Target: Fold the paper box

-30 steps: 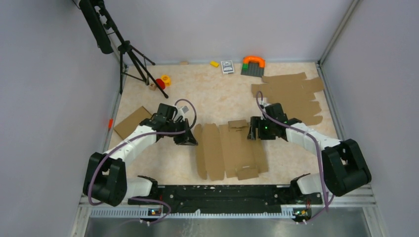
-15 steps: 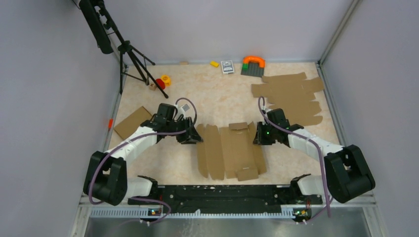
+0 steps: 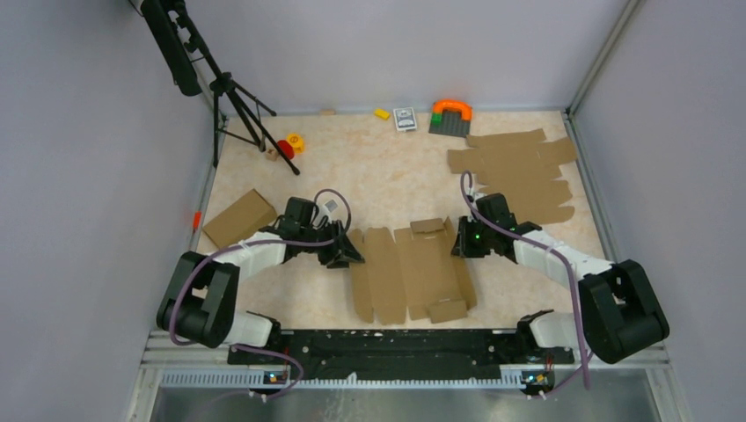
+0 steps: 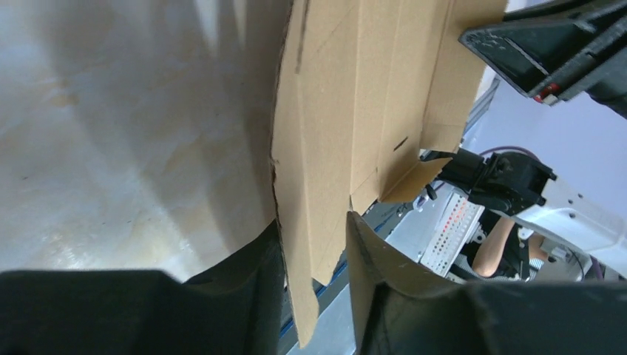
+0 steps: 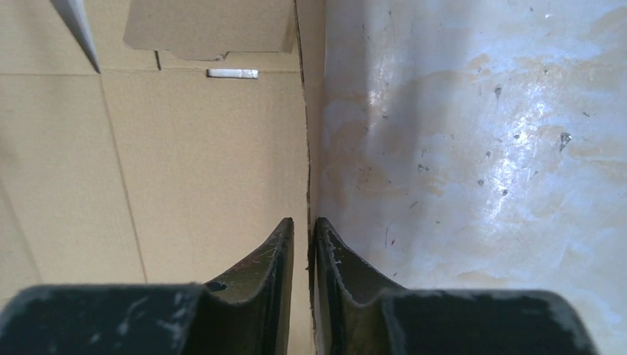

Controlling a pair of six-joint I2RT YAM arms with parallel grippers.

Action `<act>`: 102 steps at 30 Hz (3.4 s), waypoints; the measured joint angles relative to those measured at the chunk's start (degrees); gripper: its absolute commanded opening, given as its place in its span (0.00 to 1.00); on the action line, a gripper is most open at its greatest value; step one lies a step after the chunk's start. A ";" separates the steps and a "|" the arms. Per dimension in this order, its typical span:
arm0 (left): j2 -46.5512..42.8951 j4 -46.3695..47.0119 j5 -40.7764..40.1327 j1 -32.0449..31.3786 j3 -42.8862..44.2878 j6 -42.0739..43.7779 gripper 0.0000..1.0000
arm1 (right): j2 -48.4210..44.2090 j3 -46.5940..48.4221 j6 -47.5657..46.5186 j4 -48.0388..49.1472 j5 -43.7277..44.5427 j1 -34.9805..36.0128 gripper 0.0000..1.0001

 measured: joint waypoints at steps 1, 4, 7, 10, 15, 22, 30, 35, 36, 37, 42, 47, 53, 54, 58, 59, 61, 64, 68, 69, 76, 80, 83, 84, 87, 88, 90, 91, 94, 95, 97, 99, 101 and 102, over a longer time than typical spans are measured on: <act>0.02 0.44 0.22 0.00 -0.13 -0.42 0.30 | 0.00 -0.11 0.07 0.11 0.02 0.00 0.12; -0.02 3.56 1.68 0.00 -0.81 -1.97 0.20 | 0.00 -0.37 0.42 0.15 0.02 0.00 0.08; -0.59 6.49 2.84 0.02 -1.11 -3.45 0.09 | 0.00 -0.37 0.48 0.20 0.17 0.00 0.07; -1.97 9.03 4.02 0.09 -1.25 -4.66 0.08 | 0.00 -0.37 0.55 0.22 0.46 0.00 0.05; -3.19 14.49 5.97 0.09 -2.25 -6.75 0.40 | 0.00 -0.42 0.81 0.37 1.03 0.00 0.05; -0.17 17.22 7.30 0.09 -3.37 -8.20 0.54 | 0.07 -1.03 1.55 1.36 1.25 0.00 0.05; 5.03 14.80 6.78 0.09 -3.37 -7.32 0.41 | 0.13 -1.03 1.95 1.68 1.20 0.00 0.06; 5.11 18.27 7.08 0.04 -4.22 -8.63 0.31 | 0.13 -1.05 1.97 1.68 1.18 0.00 0.06; 5.11 19.06 7.04 -0.02 -4.50 -8.87 0.28 | 0.13 -1.05 1.99 1.70 1.16 0.00 0.06; 5.11 19.50 7.02 -0.15 -4.66 -9.18 0.27 | 0.13 -1.05 2.01 1.70 1.16 0.00 0.06; 5.90 21.77 6.99 -1.11 -4.83 -9.75 0.17 | 0.13 -1.18 2.27 2.64 0.44 0.00 0.06; 7.04 24.79 7.13 -1.55 -5.31 -11.39 0.06 | 0.13 -1.46 2.54 2.95 0.11 0.00 0.07; 4.96 26.58 7.87 -1.55 -5.42 -12.66 0.06 | 0.13 -2.21 2.60 3.19 -0.02 0.00 0.12; 4.39 26.99 8.20 -1.55 -5.42 -12.94 0.05 | 0.13 -2.54 2.64 3.30 -0.17 0.00 0.12; 2.56 30.14 9.42 -1.55 -5.51 -15.23 0.05 | 0.13 -3.13 2.95 3.50 -1.38 0.00 0.13; 2.40 30.95 9.73 -1.55 -5.53 -15.76 0.06 | 0.13 -3.30 2.99 3.80 -1.77 0.00 0.12; 2.27 32.46 10.23 -1.55 -5.60 -16.94 0.06 | 0.13 -3.32 3.06 3.89 -2.47 0.00 0.12; 2.27 33.44 10.64 -1.55 -5.60 -17.94 0.05 | 0.07 -3.32 3.50 4.26 -3.37 0.00 0.12; 2.40 36.46 11.65 -1.55 -5.70 -20.39 0.05 | -0.11 -3.32 4.00 4.37 -4.57 0.00 0.12; 2.54 37.59 11.87 -1.55 -5.79 -21.16 0.05 | -0.15 -3.32 4.04 4.39 -4.83 0.00 0.12; 4.70 42.34 12.37 -1.81 -5.84 -24.22 0.06 | -0.15 -3.32 4.50 5.22 -5.79 0.00 0.12; 6.75 44.39 11.96 -3.08 -5.84 -25.33 0.06 | -0.15 -3.32 5.22 6.47 -6.88 0.00 0.12; 8.90 46.42 11.67 -4.28 -5.84 -26.45 0.06 | -0.09 -3.32 5.49 6.84 -7.32 0.00 0.13; 9.75 47.45 11.65 -4.59 -5.84 -27.04 0.06 | 0.02 -3.32 5.49 6.84 -7.32 0.00 0.14; 12.17 51.10 11.80 -4.92 -5.84 -29.09 0.06 | 0.96 -3.32 5.42 6.84 -7.30 0.00 0.20; 12.90 52.41 11.85 -4.94 -5.84 -29.62 0.05 | 1.29 -3.32 5.42 6.84 -7.30 0.00 0.20; 14.49 55.15 12.00 -4.98 -5.84 -31.04 0.05 | 1.75 -3.43 5.40 6.95 -7.32 0.00 0.21; 14.99 55.87 12.04 -5.03 -5.84 -31.52 0.05 | 1.77 -3.67 5.40 7.23 -7.34 0.00 0.23; 16.26 57.92 12.22 -5.18 -5.84 -32.33 0.05 | 1.77 -3.69 5.40 7.45 -7.37 0.00 0.29; 16.39 58.14 12.24 -5.18 -5.84 -32.33 0.06 | 1.77 -3.69 5.40 7.56 -7.37 0.00 0.30; 16.33 57.59 12.13 -5.20 -5.84 -31.65 0.06 | 1.77 -3.69 5.35 7.61 -7.30 0.00 0.38; 16.06 55.65 11.87 -5.20 -5.84 -30.08 0.07 | 1.77 -3.67 5.16 7.43 -7.10 0.00 0.46; 14.88 51.06 11.17 -5.22 -5.68 -27.34 0.07 | 1.77 -3.67 4.70 6.80 -6.58 0.00 0.52; 13.92 47.71 10.75 -5.22 -5.38 -25.68 0.08 | 1.70 -3.67 4.66 6.45 -6.45 0.00 0.54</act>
